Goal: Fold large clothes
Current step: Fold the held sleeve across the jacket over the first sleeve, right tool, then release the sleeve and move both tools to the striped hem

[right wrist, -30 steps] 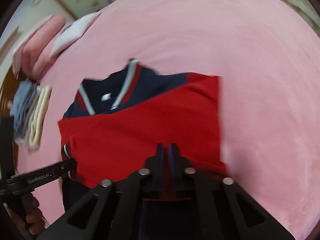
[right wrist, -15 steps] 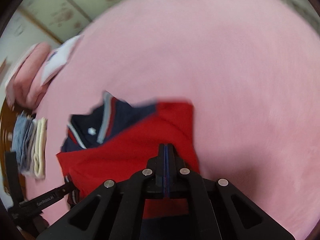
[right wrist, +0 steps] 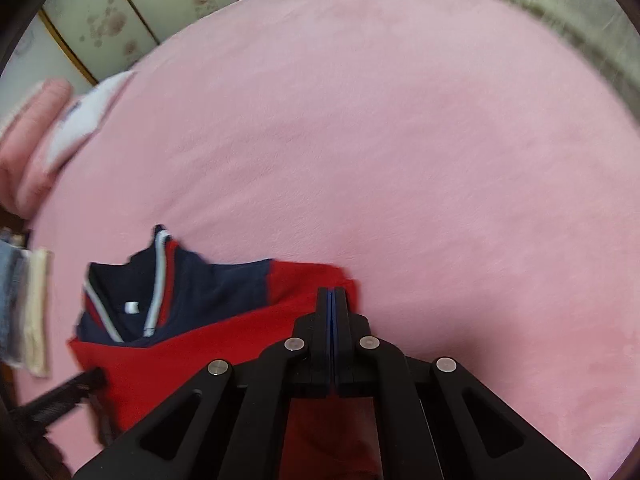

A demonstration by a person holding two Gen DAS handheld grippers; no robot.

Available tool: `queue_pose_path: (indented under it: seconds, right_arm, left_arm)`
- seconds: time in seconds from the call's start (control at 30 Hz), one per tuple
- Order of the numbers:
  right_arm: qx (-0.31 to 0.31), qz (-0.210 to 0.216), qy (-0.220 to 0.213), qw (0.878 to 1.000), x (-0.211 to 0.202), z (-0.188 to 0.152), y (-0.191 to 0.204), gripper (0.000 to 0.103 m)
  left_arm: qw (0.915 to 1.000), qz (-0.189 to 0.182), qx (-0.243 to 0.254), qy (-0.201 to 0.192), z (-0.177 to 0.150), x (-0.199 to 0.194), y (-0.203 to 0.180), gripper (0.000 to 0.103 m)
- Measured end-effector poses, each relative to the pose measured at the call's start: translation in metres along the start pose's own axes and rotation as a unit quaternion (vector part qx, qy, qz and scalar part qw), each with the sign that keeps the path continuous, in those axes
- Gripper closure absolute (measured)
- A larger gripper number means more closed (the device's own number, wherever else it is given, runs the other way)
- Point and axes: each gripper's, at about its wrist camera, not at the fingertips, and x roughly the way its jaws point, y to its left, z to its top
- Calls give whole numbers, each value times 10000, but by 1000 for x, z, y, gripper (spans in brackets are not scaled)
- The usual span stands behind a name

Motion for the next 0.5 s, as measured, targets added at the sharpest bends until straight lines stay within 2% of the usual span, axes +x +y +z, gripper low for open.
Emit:
queue_pose_path:
  seconds: [0.13,0.2,0.27,0.4,0.5]
  right_arm:
    - [313,414,104,9986,-28,-8,-8,103]
    - [291,414,77,9987,-43,-20,-3,103]
    - [229,414,32,9989,-60,-35,1,94]
    - [106,547,-27,9984,-83,-73,13,80]
    - [-12,578,-56,9983,-112,-110,25,66]
  left_arm:
    - [9998,7,-127,-150,-18,-23,4,45]
    - [9997,21,-125,-206,-28,-31,10,40]
    - [9995,90,-148,-246,-35,-36,17,30]
    - [9995,-28,-58,-317,-63,-47,19,24]
    - [9993,-4,112,-351,-87,-56,23,23]
